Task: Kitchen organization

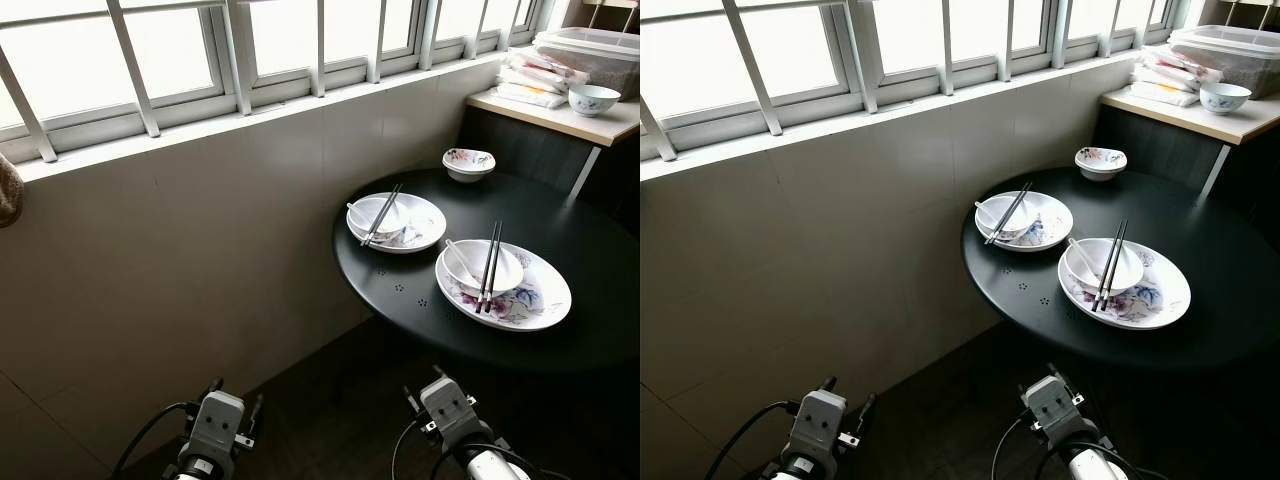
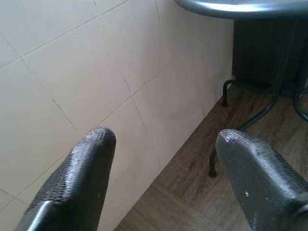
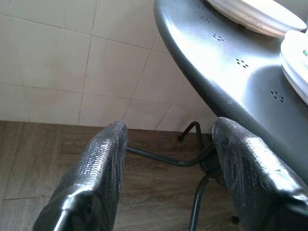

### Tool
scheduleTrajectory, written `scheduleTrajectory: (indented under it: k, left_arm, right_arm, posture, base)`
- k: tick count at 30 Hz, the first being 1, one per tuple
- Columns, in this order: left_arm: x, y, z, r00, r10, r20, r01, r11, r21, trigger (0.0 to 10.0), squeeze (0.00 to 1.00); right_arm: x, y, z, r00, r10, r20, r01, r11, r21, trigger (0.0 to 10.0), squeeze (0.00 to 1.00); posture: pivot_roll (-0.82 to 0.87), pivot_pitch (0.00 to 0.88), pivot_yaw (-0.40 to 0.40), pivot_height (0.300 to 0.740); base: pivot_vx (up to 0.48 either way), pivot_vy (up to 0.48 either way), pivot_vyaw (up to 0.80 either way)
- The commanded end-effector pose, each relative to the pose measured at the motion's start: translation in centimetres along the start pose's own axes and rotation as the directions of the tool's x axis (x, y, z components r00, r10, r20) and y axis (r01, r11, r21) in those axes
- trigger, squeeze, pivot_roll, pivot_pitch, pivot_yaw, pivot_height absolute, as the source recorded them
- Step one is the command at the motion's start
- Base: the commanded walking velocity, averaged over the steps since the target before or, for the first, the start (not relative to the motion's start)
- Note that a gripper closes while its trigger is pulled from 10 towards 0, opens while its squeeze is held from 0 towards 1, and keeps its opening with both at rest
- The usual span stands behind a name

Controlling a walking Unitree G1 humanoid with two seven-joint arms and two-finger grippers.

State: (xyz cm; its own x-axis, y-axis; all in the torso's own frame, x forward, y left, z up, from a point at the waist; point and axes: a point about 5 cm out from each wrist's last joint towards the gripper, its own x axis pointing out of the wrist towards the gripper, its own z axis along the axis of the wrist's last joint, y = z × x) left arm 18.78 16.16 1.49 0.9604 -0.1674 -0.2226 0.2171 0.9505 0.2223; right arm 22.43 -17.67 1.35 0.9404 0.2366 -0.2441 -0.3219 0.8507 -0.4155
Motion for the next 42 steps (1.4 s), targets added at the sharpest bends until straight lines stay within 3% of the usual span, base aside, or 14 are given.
scheduleTrajectory:
  k: [1, 9, 15, 16, 18, 20, 23, 32, 35, 37, 39, 42]
  left_arm:
    - [-0.1, 0.2, 0.0, 1.0, 0.004, 0.008, -0.004, 1.0, -0.007, 10.0, 1.0]
    - [-0.2, 0.1, 0.1, 1.0, -0.007, 0.013, 0.007, 1.0, -0.016, 10.0, 1.0]
    - [-0.1, 0.2, -0.1, 0.999, 0.026, -0.019, -0.025, 0.999, 0.024, 10.0, 1.0]
    - [0.0, 0.2, -0.2, 1.0, 0.018, -0.023, -0.017, 1.0, 0.017, 10.0, 0.0]
    - [0.0, 0.1, -0.2, 1.0, 0.016, -0.024, -0.016, 1.0, 0.015, 10.0, 0.0]
    - [0.1, 0.1, -0.2, 1.0, 0.01, -0.026, -0.009, 1.0, 0.014, 10.0, 0.0]
    - [0.1, 0.0, -0.2, 1.0, 0.009, -0.028, -0.009, 1.0, 0.015, 10.0, 0.0]
    - [0.3, -0.1, -0.3, 0.999, 0.018, -0.033, -0.018, 1.0, 0.016, 10.0, 0.0]
    - [0.3, -0.2, -0.3, 0.999, 0.017, -0.035, -0.016, 1.0, 0.012, 10.0, 0.0]
    - [0.4, -0.2, -0.4, 0.999, 0.016, -0.036, -0.016, 1.0, 0.011, 10.0, 0.0]
    - [0.4, -0.2, -0.4, 0.999, 0.015, -0.038, -0.014, 1.0, 0.009, 10.0, 0.0]
    - [0.5, -0.3, -0.4, 0.999, 0.013, -0.038, -0.013, 1.0, 0.008, 10.0, 0.0]
  right_arm:
    - [0.0, -0.1, 0.2, 1.0, 0.001, 0.016, -0.001, 1.0, -0.015, 10.0, 0.0]
    - [-0.2, -0.4, 0.5, 0.999, -0.028, 0.038, 0.03, 0.999, -0.044, 10.0, 0.0]
    - [-0.3, -0.8, 1.5, 0.993, -0.056, 0.103, 0.069, 0.99, -0.124, 10.0, 0.0]
    - [-0.5, -1.5, 2.5, 0.978, -0.111, 0.177, 0.145, 0.971, -0.19, 10.0, 0.0]
    - [-0.5, -1.9, 3.0, 0.969, -0.135, 0.208, 0.18, 0.96, -0.214, 10.0, 0.0]
    - [-0.3, -2.8, 4.1, 0.94, -0.212, 0.268, 0.284, 0.921, -0.267, 10.0, 0.0]
    - [0.0, -2.9, 4.0, 0.937, -0.229, 0.263, 0.304, 0.907, -0.291, 10.0, 0.0]
    - [0.1, -2.0, 3.5, 0.953, -0.186, 0.241, 0.251, 0.928, -0.277, 10.0, 0.0]
    - [0.1, -2.0, 3.7, 0.949, -0.183, 0.257, 0.26, 0.916, -0.307, 10.0, 0.0]
    - [0.2, -2.2, 3.7, 0.947, -0.191, 0.26, 0.272, 0.904, -0.329, 10.0, 0.0]
    - [0.5, -2.7, 3.3, 0.947, -0.209, 0.243, 0.299, 0.849, -0.435, 10.0, 0.0]
    - [0.9, -3.2, 2.5, 0.954, -0.23, 0.19, 0.295, 0.824, -0.484, 10.0, 0.0]
  posture:
    - [-0.04, 0.0, 0.032, 0.74]
    - [-0.04, 0.0, 0.031, 0.74]
    - [-0.04, 0.0, 0.031, 0.74]
    - [-0.05, 0.0, 0.031, 0.74]
    - [-0.05, 0.0, 0.032, 0.74]
    - [-0.05, 0.0, 0.031, 0.74]
    - [-0.05, 0.0, 0.029, 0.74]
    - [-0.04, 0.0, 0.02, 0.74]
    - [-0.05, 0.0, 0.021, 0.74]
    - [-0.05, 0.0, 0.02, 0.74]
    - [-0.05, 0.0, 0.021, 0.74]
    - [-0.04, 0.0, 0.02, 0.74]
  base:
    - [0.0, 0.0, 0.0]
    - [0.0, 0.0, 0.0]
    - [0.0, 0.0, 0.0]
    - [0.0, 0.0, 0.0]
    - [0.0, 0.0, 0.0]
    - [0.0, 0.0, 0.0]
    - [0.0, 0.0, 0.0]
    - [0.0, 0.0, -0.41]
    - [0.0, 0.0, -0.8]
    - [0.0, 0.0, -0.78]
    - [0.0, 0.0, 0.0]
    - [0.0, 0.0, 0.0]
